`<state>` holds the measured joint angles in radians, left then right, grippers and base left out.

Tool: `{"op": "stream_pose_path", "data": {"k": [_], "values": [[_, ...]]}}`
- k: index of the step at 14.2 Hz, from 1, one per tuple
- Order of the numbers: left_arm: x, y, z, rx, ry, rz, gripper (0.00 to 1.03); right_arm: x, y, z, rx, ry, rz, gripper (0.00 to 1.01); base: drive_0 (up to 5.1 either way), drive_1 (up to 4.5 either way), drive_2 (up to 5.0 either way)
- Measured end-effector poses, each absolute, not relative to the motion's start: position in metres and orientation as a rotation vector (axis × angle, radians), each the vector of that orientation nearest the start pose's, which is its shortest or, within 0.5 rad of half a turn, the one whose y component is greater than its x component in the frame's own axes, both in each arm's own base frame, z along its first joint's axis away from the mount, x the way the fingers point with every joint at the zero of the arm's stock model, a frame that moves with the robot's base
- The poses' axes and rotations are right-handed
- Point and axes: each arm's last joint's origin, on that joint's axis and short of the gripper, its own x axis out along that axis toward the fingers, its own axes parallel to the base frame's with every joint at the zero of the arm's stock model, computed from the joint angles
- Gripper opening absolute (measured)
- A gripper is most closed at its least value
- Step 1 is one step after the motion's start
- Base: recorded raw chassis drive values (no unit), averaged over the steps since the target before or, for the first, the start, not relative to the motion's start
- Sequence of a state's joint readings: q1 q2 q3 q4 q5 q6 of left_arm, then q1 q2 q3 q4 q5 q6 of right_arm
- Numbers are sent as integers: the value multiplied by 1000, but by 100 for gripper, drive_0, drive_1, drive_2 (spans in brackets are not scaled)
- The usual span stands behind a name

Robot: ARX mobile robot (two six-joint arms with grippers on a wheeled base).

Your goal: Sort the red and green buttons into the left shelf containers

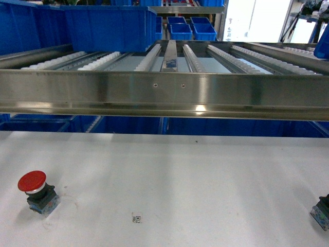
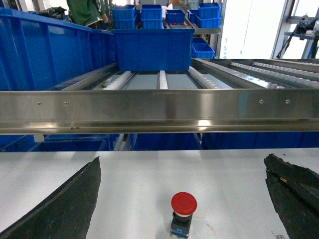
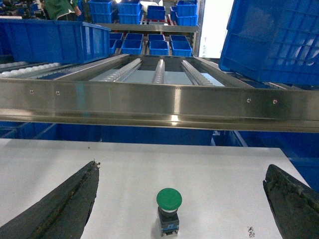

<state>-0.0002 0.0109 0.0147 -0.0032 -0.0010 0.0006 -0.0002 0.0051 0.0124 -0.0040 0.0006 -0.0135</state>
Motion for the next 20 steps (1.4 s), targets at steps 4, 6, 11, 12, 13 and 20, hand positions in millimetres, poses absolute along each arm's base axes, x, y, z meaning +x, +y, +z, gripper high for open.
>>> {"op": "stream_pose_path", "data": {"k": [4,6,11,12,13,20], "values": [[97,0,167,1,0,1,98,97,0,167,-14,-4,-1,98,0,0,0],[97,0,167,1,-1,0,98,97,0,167,-14,-3,-1,98,0,0,0],[97,0,167,1,-1,0,98,97,0,167,-14,-3,-1,98,0,0,0],[97,0,167,1,-1,1,98,97,0,167,-14,-4,-1,98,0,0,0],[97,0,167,1,-1,1,98,97,0,167,-14,-3,-1,98,0,0,0],[101,4,173,16,-51,14,98,106,-1,170,-36,-13,-30,98,0,0,0]]}}
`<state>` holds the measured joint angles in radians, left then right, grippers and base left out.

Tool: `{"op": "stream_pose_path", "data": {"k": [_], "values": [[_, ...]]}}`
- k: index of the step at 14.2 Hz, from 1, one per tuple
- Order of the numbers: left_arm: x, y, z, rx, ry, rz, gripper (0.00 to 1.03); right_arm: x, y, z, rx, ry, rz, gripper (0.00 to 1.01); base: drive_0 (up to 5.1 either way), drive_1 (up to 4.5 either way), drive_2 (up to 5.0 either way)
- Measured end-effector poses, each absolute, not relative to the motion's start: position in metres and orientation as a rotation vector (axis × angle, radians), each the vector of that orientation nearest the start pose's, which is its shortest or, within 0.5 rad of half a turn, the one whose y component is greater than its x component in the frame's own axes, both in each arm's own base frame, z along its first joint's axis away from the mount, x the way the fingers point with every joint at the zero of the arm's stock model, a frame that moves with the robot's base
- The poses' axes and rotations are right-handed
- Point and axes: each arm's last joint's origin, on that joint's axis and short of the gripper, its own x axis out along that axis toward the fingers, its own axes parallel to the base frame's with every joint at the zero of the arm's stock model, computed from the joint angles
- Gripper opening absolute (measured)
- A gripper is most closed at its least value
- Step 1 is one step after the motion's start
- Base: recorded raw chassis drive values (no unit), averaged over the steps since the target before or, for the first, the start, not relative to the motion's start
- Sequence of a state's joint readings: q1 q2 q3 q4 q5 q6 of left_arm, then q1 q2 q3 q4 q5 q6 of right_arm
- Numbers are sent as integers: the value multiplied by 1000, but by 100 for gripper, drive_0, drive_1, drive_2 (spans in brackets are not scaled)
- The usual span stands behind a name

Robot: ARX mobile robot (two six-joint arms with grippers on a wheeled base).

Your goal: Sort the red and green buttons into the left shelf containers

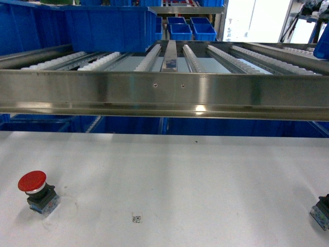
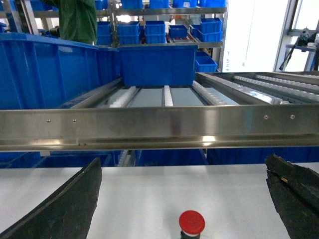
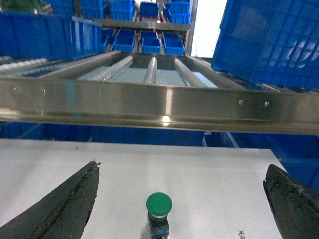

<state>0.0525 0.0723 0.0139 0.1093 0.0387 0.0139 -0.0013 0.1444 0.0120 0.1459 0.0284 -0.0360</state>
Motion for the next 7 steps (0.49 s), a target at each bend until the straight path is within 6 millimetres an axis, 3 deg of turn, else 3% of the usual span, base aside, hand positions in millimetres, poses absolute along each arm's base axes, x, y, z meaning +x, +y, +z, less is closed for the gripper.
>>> {"op": "stream_pose_path", "data": {"k": [3,5,7], "values": [[129,10,174,40,-54,-9,98,137,0,160,-71,90,-16,98,0,0,0],[166,11,177,36,14,-56,98,173,2,168,-90,131,2,98,0,0,0],[205,5,174,41,145,-116,98,205,3,162,-106,259,40,98,0,0,0]]}}
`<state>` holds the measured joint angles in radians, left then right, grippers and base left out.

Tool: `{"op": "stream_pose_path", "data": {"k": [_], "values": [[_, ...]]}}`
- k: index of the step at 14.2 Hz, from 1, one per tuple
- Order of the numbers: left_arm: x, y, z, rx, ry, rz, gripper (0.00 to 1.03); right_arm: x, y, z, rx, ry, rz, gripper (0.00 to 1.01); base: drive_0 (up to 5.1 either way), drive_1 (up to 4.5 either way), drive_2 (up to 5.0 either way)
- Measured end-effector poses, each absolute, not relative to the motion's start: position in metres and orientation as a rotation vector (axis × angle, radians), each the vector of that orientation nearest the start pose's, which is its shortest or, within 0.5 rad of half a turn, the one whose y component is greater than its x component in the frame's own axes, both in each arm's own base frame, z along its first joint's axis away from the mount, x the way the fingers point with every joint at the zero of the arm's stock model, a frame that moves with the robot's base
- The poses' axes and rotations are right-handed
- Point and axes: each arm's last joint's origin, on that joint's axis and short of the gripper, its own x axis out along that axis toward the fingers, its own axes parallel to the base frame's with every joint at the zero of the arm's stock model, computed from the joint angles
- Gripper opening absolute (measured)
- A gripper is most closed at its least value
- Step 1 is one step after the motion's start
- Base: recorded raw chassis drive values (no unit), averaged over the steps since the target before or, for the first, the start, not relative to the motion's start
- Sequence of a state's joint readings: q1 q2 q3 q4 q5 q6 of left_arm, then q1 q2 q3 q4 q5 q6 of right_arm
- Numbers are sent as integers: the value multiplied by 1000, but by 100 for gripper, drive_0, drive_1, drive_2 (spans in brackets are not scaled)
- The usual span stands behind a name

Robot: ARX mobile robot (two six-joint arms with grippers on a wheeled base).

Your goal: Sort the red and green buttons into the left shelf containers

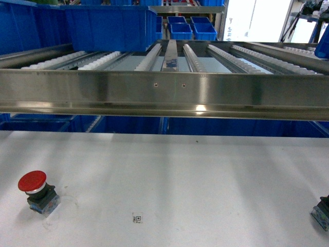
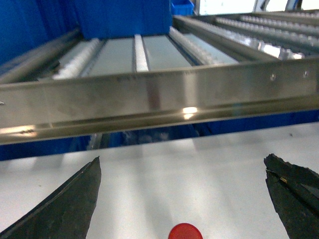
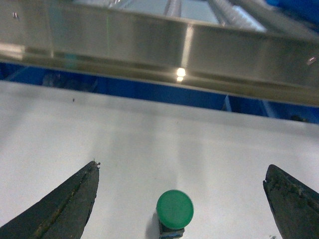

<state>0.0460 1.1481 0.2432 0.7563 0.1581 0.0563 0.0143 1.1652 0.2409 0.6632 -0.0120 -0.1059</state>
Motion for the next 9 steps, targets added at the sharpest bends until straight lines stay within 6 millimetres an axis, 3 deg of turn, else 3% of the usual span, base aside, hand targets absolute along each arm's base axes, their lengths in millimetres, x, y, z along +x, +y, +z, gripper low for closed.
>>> {"op": "stream_pose_path", "data": {"k": [2,4,9], "values": [[236,-4,165,46,263,-168,98,230,5,153,-99,376,75,98,0,0,0],[256,-12,173,48,268,-198,98,248,6,151,-92,424,109,98,0,0,0],[262,-15,178,42,264,-212,98,283,-2,144,-73,544,144,98,0,0,0]]}}
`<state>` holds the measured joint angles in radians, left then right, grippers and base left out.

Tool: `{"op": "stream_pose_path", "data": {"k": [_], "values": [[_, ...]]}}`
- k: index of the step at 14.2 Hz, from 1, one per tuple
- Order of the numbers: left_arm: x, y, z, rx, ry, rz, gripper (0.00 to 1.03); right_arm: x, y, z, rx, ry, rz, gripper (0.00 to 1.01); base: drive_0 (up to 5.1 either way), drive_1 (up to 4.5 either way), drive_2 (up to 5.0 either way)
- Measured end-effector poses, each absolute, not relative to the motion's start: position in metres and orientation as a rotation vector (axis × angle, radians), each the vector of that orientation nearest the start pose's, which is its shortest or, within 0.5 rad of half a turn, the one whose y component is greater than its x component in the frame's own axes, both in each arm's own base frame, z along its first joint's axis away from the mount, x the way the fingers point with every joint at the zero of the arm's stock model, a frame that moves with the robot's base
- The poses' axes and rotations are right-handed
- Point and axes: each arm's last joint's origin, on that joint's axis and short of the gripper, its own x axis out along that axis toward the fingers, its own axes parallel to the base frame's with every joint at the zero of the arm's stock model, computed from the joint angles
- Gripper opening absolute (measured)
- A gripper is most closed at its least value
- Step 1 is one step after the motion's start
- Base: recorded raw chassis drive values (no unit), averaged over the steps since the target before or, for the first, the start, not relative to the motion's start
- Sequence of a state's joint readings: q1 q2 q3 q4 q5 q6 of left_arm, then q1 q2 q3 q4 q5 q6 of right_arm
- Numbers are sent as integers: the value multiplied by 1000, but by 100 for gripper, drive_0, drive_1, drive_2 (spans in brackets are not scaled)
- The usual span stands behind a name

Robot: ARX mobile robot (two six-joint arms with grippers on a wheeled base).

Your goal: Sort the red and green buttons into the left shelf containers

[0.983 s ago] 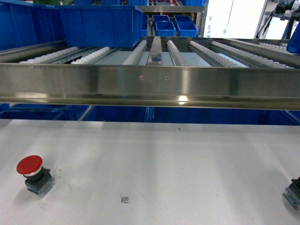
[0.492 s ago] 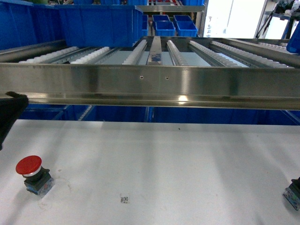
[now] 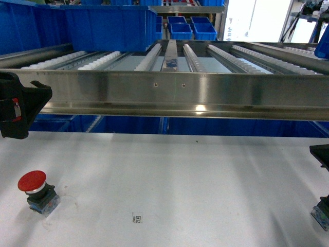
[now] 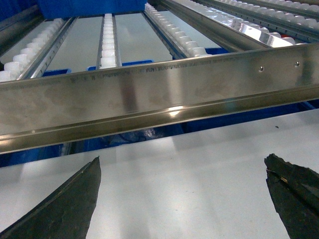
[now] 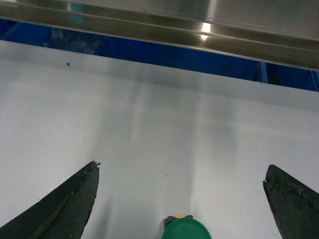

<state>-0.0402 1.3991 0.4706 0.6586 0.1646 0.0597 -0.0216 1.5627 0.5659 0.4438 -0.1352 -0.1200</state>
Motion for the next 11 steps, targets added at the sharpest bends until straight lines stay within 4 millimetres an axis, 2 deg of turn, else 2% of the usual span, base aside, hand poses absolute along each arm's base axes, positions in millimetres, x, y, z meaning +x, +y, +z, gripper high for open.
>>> {"op": "stream_pose_path", "data": {"k": [2,5,8,11], "values": [[262,-15,178,42,264,-212,98,296,-14,137,-90,581,126,98,0,0,0],[262,-15,178,42,264,-212,98,298,-30,117,-89,669,134,98,0,0,0],[262,-15,178,42,264,-212,98,295,-31,112,-77,679,185,98,0,0,0],[262,-15,178,42,264,-212,98,289,-29,99,-69,726,214,98,0,0,0]]}}
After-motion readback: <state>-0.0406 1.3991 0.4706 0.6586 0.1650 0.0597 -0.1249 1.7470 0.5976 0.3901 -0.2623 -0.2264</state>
